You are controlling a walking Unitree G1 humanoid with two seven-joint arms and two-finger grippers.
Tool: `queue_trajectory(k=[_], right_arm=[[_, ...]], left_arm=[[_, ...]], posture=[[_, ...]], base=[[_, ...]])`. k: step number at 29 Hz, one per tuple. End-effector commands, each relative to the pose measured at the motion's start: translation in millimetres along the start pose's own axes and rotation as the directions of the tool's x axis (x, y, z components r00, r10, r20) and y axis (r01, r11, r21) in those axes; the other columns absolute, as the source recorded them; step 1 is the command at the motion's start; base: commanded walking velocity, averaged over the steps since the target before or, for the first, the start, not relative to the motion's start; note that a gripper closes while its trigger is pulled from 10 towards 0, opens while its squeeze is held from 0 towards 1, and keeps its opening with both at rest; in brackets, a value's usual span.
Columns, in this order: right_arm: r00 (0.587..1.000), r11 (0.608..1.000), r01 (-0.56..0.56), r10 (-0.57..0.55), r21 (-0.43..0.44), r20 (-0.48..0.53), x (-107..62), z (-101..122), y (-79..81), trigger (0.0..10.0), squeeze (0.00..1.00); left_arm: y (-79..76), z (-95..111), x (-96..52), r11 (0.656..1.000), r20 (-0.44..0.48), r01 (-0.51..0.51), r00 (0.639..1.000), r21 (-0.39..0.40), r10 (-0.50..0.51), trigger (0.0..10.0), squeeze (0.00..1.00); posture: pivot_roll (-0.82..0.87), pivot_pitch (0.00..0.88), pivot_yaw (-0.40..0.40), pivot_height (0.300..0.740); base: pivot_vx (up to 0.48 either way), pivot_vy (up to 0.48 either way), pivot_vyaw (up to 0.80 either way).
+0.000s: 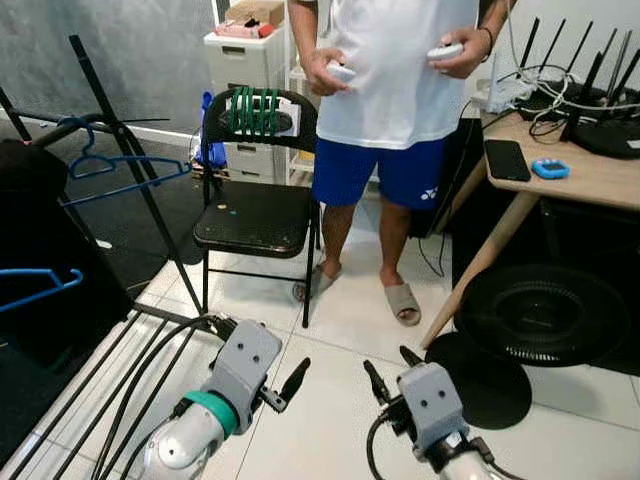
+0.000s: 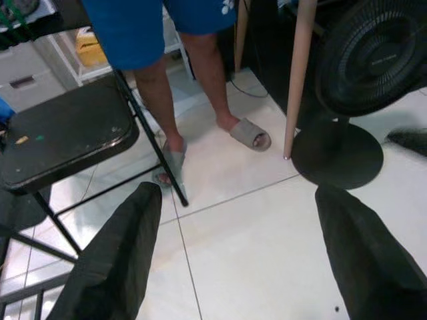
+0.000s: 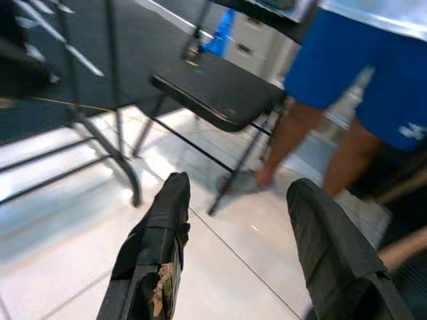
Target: Hang hanger
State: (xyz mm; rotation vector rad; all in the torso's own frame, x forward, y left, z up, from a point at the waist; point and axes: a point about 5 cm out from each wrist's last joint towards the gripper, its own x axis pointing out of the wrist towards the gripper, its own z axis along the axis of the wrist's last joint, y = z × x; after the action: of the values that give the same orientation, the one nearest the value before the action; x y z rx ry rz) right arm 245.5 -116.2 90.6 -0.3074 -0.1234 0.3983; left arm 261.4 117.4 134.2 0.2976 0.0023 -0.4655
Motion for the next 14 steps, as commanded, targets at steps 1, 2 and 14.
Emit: queue_trajectory(k=[1,2,14], right_arm=[[0.999,0.999,-0.038,0.038,0.011,0.013,3.5,5.2,6.0,10.0,0.00],[0.999,0.999,-0.038,0.038,0.011,0.013,3.5,5.2,6.0,10.0,0.00],[1.000,1.000,-0.007,0.006,0.023,0.028,12.4,7.2,3.3,10.0,0.00]], left_arm=[[-0.7,-0.6,0.5,1.000,-0.010,0.015,1.000,0.006,-0.015,10.0,0.00],[-0.7,-0.6,0.5,1.000,-0.010,0.015,1.000,0.006,-0.015,10.0,0.00],[1.9,1.5,7.8,0.999,0.004,-0.031,1.000,0.017,0.031,10.0,0.00]], posture=[[-0.14,0.076,0.093,0.740],[-0.14,0.076,0.093,0.740],[-0.14,0.076,0.086,0.740]], base=[[0.000,0.000,0.00],[0.000,0.000,0.00],[0.000,0.000,0.00]])
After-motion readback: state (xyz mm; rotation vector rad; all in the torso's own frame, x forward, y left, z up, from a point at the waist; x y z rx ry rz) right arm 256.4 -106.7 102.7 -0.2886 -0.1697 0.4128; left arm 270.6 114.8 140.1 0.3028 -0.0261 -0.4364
